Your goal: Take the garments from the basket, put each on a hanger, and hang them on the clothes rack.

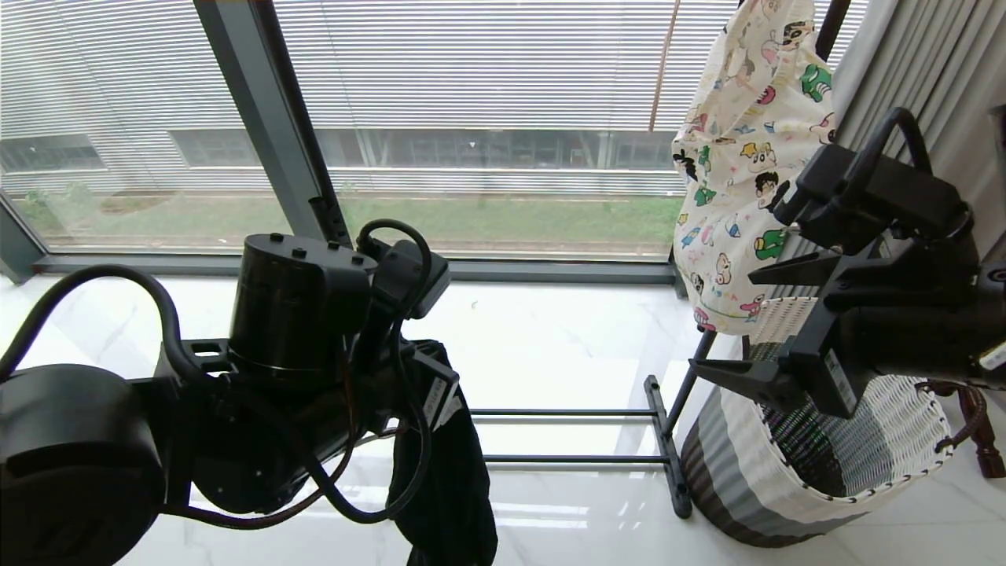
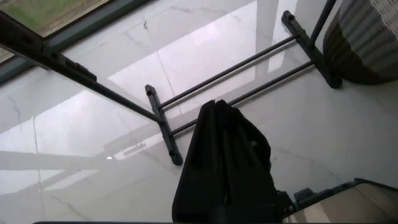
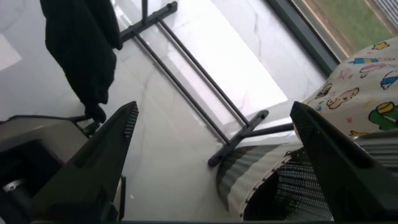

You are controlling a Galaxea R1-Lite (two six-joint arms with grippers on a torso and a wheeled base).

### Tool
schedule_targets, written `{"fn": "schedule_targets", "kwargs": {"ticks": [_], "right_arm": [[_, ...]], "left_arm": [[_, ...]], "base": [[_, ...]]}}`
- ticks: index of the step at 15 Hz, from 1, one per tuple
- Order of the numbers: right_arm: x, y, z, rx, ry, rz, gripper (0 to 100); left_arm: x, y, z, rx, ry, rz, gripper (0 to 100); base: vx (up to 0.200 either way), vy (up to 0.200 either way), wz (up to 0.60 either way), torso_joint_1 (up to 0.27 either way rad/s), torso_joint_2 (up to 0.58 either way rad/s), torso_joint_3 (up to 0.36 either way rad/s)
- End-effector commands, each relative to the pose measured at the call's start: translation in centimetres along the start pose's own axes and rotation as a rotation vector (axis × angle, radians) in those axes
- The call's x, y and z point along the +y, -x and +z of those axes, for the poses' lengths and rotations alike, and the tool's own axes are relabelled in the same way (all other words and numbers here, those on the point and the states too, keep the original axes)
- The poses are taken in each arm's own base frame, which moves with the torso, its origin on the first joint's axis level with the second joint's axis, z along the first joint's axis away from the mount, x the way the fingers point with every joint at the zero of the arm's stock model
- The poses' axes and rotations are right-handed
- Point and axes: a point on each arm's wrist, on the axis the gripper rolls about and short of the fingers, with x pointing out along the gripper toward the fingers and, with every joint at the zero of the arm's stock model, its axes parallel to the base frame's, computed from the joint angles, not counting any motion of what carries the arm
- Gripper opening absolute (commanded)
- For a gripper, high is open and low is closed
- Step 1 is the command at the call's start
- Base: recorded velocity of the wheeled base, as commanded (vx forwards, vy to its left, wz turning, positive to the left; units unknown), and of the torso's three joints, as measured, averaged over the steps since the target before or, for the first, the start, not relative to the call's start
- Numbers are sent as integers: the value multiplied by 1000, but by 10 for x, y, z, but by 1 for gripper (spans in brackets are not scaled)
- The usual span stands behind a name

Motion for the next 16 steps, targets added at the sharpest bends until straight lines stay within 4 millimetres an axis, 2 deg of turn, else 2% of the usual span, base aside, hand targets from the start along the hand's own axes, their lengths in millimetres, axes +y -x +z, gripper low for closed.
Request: {"fn": "schedule_targets", "kwargs": {"ticks": [1, 2, 4, 6, 8, 16], "right_arm": [[-35, 10, -18, 56, -37, -172, 100], [-53, 16, -30, 112, -26, -282, 100], [-76, 27, -47, 180, -59, -417, 100], [-88, 33, -54, 203, -95, -483, 100], [-92, 35, -54, 189, -107, -510, 100], [-93, 35, -52, 163, -125, -522, 100]], "left_arm": [[18, 2, -10, 25, 8, 55, 0], [33, 7, -16, 38, 1, 99, 0], [63, 11, -25, 39, 42, 210, 0], [89, 9, -31, 23, 95, 319, 0], [103, 10, -32, 2, 121, 377, 0], [108, 9, -33, 1, 129, 395, 0]], "base": [[0, 0, 0, 0, 0, 0], [0, 0, 0, 0, 0, 0], [0, 0, 0, 0, 0, 0], [0, 0, 0, 0, 0, 0], [0, 200, 0, 0, 5, 2], [0, 200, 0, 2, 1, 1]]}}
